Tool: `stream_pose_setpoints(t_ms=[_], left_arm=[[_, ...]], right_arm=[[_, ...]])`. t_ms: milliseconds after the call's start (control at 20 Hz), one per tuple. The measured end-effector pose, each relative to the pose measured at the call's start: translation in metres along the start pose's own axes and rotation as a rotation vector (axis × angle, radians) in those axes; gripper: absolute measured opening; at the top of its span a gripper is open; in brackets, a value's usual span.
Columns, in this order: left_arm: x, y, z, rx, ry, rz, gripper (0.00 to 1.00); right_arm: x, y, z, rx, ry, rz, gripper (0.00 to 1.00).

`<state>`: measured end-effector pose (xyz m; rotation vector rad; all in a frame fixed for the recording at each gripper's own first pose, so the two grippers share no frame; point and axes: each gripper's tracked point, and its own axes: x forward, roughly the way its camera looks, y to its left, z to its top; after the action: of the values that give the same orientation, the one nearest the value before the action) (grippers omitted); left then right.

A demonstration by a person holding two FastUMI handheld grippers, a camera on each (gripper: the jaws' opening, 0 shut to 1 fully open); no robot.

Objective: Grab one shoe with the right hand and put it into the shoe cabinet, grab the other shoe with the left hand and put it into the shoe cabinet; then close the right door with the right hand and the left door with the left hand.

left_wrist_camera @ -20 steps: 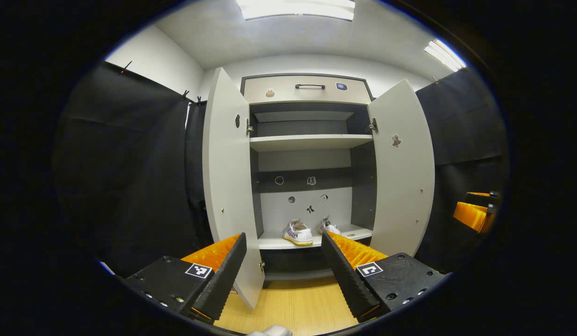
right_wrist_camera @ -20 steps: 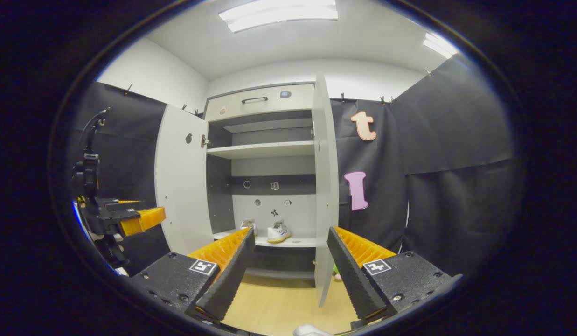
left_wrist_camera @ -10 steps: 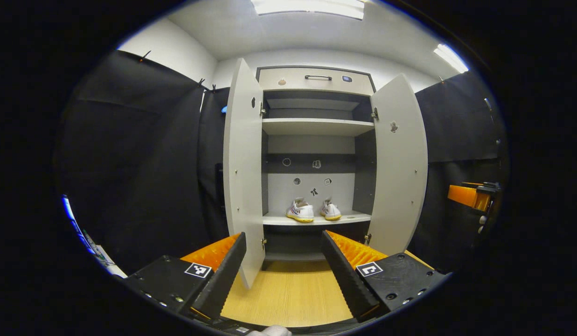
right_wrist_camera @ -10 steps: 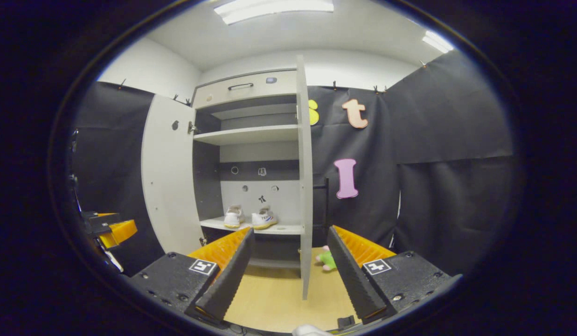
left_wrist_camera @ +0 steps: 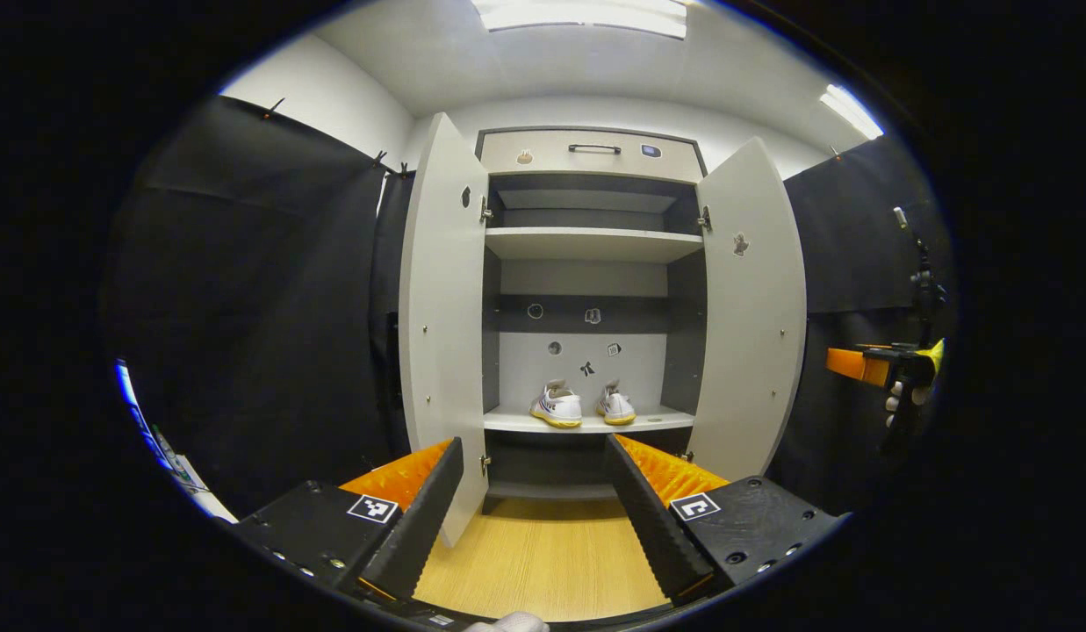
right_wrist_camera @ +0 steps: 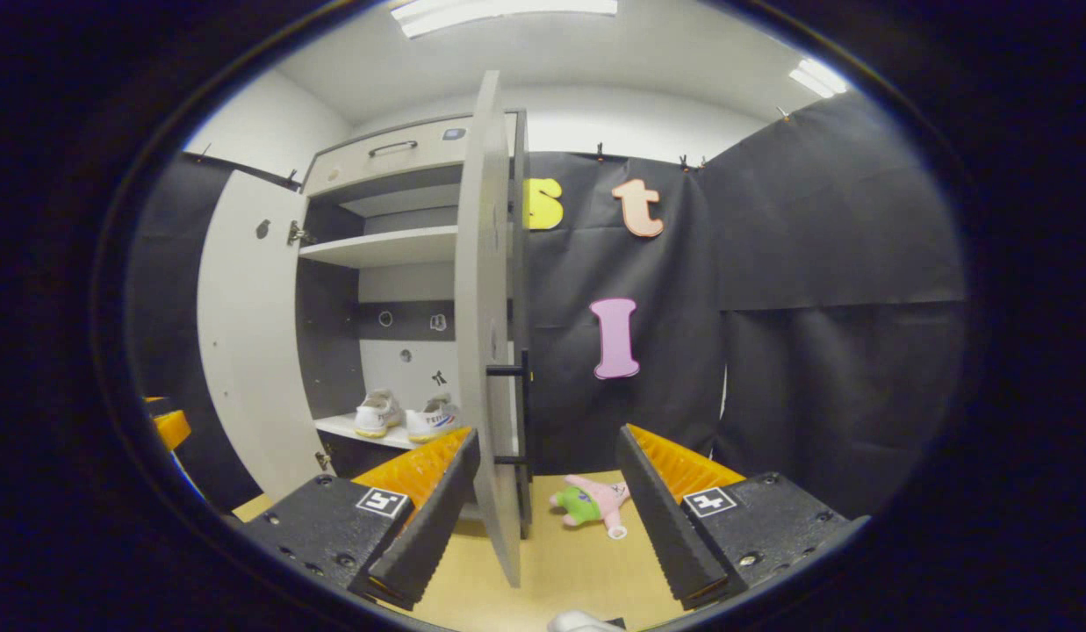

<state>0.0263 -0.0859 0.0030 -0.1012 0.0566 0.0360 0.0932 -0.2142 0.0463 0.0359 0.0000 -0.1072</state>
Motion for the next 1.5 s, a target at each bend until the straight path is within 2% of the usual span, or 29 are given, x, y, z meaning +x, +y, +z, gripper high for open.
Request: stream_pose_setpoints(t_ms=[350,500,750,850,1000,1050,1100,1500], left_arm=[[0.001,-0.013,-0.005,-0.013,0.006,0.04,0.96],[0.006,-0.018,-0.01,-0.021,0.018,0.044,0.96],[0.009,-0.025,-0.01,-0.02,0.014,0.051,0.96],[0.011,-0.026,-0.01,-0.017,0.015,0.055,0.96],[0.015,-0.028,-0.01,-0.013,0.02,0.051,0.96],[0.015,-0.029,-0.01,-0.014,0.019,0.048,0.96],[0.015,-0.028,-0.01,-0.013,0.021,0.047,0.96],[0.008,-0.011,-0.006,0.0,0.018,0.075,0.96]], right_arm=[[0.056,-0.033,-0.001,0.014,0.036,-0.029,0.99],[0.07,-0.037,-0.002,0.021,0.051,-0.015,0.99],[0.079,-0.019,-0.004,-0.009,0.065,0.067,0.98],[0.078,-0.012,-0.002,-0.015,0.07,0.081,0.94],[0.077,-0.003,-0.002,-0.013,0.07,0.093,0.93],[0.076,0.002,-0.003,-0.014,0.069,0.101,1.0],[0.075,0.008,-0.003,-0.014,0.07,0.109,0.93],[0.074,0.061,-0.006,-0.015,0.075,0.199,0.93]])
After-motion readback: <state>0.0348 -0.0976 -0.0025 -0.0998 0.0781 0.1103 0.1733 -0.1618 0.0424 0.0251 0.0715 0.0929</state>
